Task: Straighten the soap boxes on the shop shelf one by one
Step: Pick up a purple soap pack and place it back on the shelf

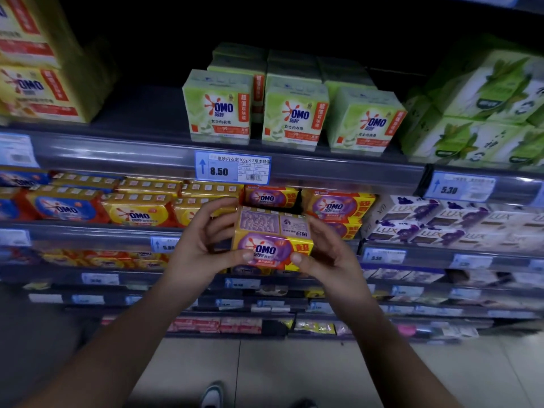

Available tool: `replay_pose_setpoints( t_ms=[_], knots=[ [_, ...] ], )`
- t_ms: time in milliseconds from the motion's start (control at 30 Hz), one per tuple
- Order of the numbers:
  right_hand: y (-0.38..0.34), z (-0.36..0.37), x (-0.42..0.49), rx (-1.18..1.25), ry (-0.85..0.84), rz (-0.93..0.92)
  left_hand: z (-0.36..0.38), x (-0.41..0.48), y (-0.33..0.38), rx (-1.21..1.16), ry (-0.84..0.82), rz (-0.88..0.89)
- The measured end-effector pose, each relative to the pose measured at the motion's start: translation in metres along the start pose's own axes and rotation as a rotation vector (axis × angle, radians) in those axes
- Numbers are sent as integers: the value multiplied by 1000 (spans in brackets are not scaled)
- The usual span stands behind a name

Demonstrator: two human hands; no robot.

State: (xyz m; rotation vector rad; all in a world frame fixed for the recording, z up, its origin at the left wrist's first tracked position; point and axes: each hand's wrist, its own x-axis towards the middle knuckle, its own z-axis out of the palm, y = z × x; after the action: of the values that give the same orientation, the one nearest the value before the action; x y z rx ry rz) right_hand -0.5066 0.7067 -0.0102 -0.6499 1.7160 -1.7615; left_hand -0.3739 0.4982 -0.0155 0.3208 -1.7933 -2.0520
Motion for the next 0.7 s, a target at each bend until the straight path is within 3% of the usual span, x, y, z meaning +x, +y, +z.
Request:
replay_pose_setpoints(
  t_ms=[100,233,333,400,467,567,700],
  knots=[
    [-7,0,-1,181,-7,114,4,0,-4,-59,0,12],
    [-11,-3,1,242,-11,293,2,0,-5,-39,-53,5],
    [-14,-3,0,225,46,214,-1,0,-4,-97,-92,-75],
    [-14,-3,-2,215,119,143,0,1,-5,-196,-90,-219],
    [-13,-3,-4,182,122,67,0,2,-5,-152,-98,-279],
    [-16,-5,-9,174,42,31,0,1,-3,-73,-115,-246],
    [-23,-10,-12,126,-104,154,-1,-2,-1,-110,-111,-125]
  ],
)
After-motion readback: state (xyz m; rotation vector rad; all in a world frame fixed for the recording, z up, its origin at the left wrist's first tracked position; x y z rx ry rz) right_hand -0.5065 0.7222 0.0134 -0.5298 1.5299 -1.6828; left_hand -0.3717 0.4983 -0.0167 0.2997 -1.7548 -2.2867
